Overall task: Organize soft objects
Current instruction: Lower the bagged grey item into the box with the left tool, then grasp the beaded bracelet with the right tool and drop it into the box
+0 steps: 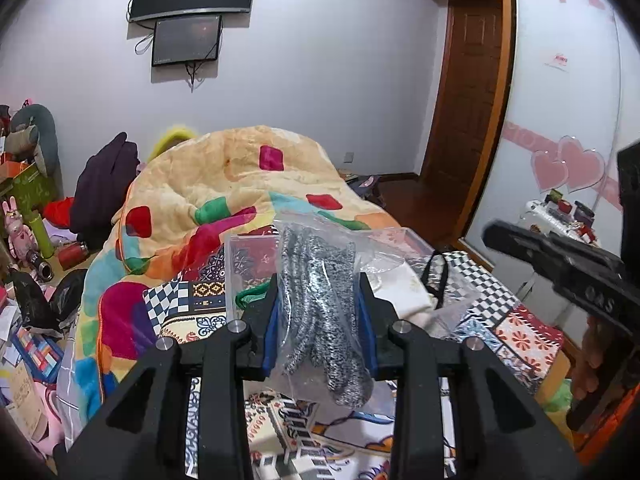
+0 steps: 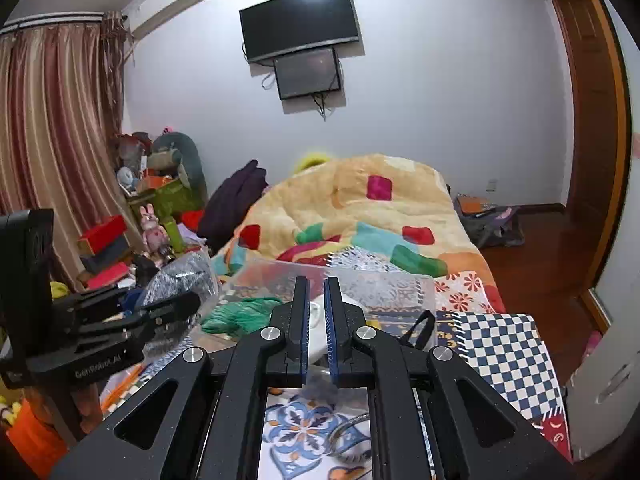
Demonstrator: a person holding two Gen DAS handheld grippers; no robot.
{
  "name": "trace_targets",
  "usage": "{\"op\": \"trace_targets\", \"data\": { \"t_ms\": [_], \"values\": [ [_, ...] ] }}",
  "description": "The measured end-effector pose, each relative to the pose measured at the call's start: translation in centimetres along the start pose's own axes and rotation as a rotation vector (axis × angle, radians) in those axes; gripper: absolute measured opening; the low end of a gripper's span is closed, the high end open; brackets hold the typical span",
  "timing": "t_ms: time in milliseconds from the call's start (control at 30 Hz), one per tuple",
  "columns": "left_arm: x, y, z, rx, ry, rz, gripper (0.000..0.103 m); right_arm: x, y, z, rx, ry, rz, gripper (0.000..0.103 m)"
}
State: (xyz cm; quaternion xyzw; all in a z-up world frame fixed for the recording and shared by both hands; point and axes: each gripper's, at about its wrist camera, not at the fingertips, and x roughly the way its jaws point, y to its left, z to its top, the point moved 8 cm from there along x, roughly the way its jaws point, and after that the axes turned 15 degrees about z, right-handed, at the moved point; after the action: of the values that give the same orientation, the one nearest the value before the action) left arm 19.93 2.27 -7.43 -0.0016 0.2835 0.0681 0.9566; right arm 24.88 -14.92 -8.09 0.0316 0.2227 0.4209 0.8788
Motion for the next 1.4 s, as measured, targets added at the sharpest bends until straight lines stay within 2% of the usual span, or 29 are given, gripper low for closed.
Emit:
{"op": "trace_targets", "data": {
  "t_ms": [133, 167, 267, 300, 400, 633, 800, 833, 900, 967, 1033, 1267, 1400],
  "values": [
    [2.4, -0.3, -0.8, 0.017, 0.051, 0.018, 0.033, 0.4, -1.1, -2.2, 0.015, 0.072, -0.024, 0.007],
    [3.0, -0.3, -1.0, 0.022, 0.064, 0.024, 0.033, 0.5, -1.4, -2.9, 0.019, 0.096, -0.031, 0.010],
    [4.5, -0.6, -1.6, 0.037, 0.094, 0.037, 0.033, 1.0, -2.7, -5.1, 0.052, 0.169, -0.048, 0.034],
    [5.0, -0.6, -1.8, 0.042, 0.105, 0.043, 0.033, 1.0, -3.2, -5.7, 0.062, 0.183, -0.057, 0.038],
    [6.1, -0.8, -2.0, 0.047, 0.126, 0.050, 0.033, 1.4, -4.7, -7.9, 0.083, 0.240, -0.094, 0.038],
    [7.7, -1.4, -2.2, 0.056, 0.170, 0.039, 0.034, 2.6, -7.0, -11.2, 0.197, 0.345, -0.079, 0.037],
    [8.4, -1.7, -2.8, 0.073, 0.195, 0.049, 0.041, 3.1, -6.6, -12.0, 0.209, 0.376, -0.049, 0.015],
    [8.4, -1.7, -2.9, 0.076, 0.196, 0.050, 0.043, 3.2, -6.5, -12.1, 0.206, 0.378, -0.045, 0.013],
    [8.1, -1.6, -2.9, 0.077, 0.192, 0.049, 0.050, 3.4, -6.4, -12.2, 0.202, 0.377, -0.045, 0.010],
    [7.6, -1.4, -2.8, 0.074, 0.180, 0.050, 0.063, 3.1, -6.0, -12.0, 0.191, 0.361, -0.043, 0.009],
    [6.9, -1.2, -2.7, 0.070, 0.160, 0.057, 0.070, 2.8, -5.6, -11.4, 0.172, 0.338, -0.038, 0.008],
    [3.9, -0.4, -1.6, 0.031, 0.093, 0.046, 0.081, 1.6, -3.9, -8.6, 0.099, 0.259, -0.035, 0.007],
    [2.1, 0.1, -0.8, -0.009, 0.051, 0.035, 0.083, 0.3, -2.7, -6.4, 0.061, 0.198, -0.026, 0.007]
  ]
}}
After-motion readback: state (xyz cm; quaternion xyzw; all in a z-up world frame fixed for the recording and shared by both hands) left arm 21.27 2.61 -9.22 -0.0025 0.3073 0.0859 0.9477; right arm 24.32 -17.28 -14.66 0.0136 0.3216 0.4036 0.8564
